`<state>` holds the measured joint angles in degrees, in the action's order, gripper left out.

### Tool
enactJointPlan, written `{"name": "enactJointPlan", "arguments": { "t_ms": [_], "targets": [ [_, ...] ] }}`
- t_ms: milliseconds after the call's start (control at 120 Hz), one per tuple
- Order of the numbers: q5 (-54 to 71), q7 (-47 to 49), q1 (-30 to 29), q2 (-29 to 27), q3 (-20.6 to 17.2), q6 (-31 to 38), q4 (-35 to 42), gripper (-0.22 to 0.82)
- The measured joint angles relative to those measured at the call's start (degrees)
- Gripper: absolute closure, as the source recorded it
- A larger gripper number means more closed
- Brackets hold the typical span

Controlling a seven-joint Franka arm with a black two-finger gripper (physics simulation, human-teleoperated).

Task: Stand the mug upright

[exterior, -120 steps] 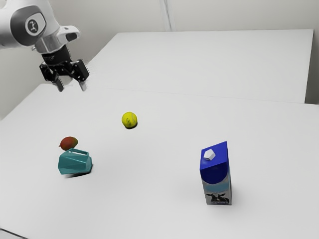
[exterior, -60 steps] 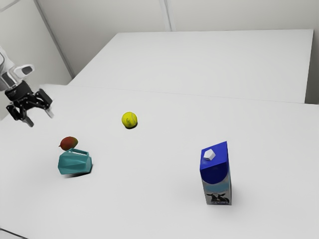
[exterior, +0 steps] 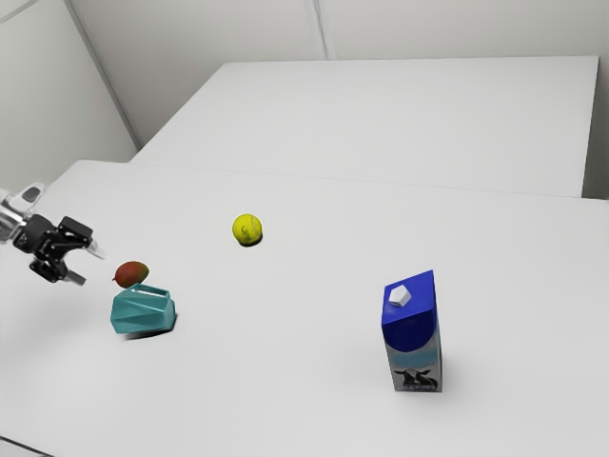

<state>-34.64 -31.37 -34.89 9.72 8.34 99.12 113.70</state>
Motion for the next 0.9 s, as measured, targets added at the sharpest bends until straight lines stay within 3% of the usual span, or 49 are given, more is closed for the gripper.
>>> {"name": "enactJointPlan", "arguments": {
  "t_ms": [300,700,800,900],
  "targets": [
    [-10.4,-12.3,-0.8,3.6,0.1,-0.9,4.1,0.02],
    [-12.3,-17.7,-1.0,6.6,0.1,-8.2,5.1,0.03],
    [-12.3,-18.3,-0.7,6.9,0.1,-9.2,5.3,0.09],
    [-12.4,-18.7,-0.5,7.0,0.1,-9.9,5.4,0.25]
  ]
}}
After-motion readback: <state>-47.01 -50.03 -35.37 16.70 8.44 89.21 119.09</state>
